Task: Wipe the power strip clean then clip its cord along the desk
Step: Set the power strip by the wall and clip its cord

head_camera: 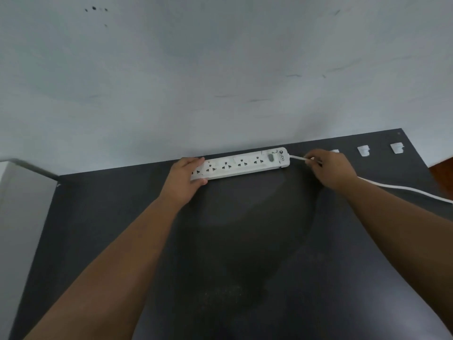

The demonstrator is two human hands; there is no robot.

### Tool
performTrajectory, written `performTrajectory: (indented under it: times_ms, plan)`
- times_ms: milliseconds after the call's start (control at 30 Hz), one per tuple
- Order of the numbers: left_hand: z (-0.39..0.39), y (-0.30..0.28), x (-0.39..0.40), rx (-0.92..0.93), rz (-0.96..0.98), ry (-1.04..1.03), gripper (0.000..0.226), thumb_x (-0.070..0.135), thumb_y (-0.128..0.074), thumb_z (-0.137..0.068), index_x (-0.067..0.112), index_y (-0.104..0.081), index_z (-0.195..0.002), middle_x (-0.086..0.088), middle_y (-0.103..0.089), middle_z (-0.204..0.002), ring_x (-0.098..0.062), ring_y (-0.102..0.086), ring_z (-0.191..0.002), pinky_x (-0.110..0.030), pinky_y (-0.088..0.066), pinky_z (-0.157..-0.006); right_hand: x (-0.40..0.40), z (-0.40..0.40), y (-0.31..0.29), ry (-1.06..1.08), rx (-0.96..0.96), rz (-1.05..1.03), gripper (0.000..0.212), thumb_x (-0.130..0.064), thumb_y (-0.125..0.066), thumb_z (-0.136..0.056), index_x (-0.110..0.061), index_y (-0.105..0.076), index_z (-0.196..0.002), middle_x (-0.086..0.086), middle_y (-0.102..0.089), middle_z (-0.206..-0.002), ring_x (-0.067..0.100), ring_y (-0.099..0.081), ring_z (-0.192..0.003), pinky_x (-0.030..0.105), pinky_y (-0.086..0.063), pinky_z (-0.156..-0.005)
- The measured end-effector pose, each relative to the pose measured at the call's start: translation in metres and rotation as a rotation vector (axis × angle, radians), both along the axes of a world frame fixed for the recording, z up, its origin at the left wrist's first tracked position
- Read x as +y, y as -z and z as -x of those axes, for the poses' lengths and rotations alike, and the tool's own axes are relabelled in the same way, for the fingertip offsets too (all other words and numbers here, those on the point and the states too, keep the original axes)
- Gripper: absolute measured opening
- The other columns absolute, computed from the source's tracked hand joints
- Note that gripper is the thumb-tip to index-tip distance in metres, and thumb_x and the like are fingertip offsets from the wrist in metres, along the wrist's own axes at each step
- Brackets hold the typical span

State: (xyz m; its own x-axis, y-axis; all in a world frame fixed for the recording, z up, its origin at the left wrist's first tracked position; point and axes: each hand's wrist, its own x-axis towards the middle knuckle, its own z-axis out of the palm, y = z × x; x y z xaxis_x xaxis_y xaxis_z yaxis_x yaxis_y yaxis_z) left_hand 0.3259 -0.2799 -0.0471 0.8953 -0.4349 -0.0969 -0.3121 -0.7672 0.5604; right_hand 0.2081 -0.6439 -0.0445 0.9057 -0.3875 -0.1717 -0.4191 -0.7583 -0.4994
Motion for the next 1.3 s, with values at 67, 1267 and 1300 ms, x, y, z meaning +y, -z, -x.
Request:
performTrajectory:
  times_ms: [67,1267,1300]
  plan:
    - [-0.002,0.006,0.001,-0.058,-0.025,0.006,0.058,0.022,-0.073,-0.082,0.025,-0.052,-0.137,0.001,-0.049,-0.137,-0.021,-0.042,-0.128,-0.025,-0.028,-0.109,0.000,-0.004,0.002,0.001,0.008,-0.007,0.013,-0.031,-0.056,-0.091,-0.029,-0.065,-0.101,0.007,-0.071,-0.093,0.028,-0.058,-0.099,0.036,-0.051,-0.079]
    - [0.040,-0.005,-0.279,-0.004,-0.107,0.283,0.032,0.028,-0.058,-0.092,0.020,-0.064,-0.122,-0.006,-0.063,-0.119,-0.025,-0.056,-0.112,-0.038,-0.045,-0.096,-0.026,0.045,0.024,-0.011,-0.302,0.086,0.026,-0.007,-0.064,-0.086,-0.021,-0.074,-0.106,0.010,-0.062,-0.088,0.030,-0.056,-0.079,0.036,-0.041,-0.070]
    - [0.036,-0.004,-0.282,0.031,-0.120,0.283,0.031,0.027,-0.060,-0.090,0.019,-0.066,-0.120,-0.006,-0.064,-0.119,-0.025,-0.057,-0.111,-0.038,-0.046,-0.096,-0.025,0.045,0.025,-0.006,-0.303,0.087,0.026,-0.007,-0.064,-0.086,-0.021,-0.074,-0.105,0.011,-0.061,-0.087,0.032,-0.054,-0.077,0.038,-0.042,-0.069]
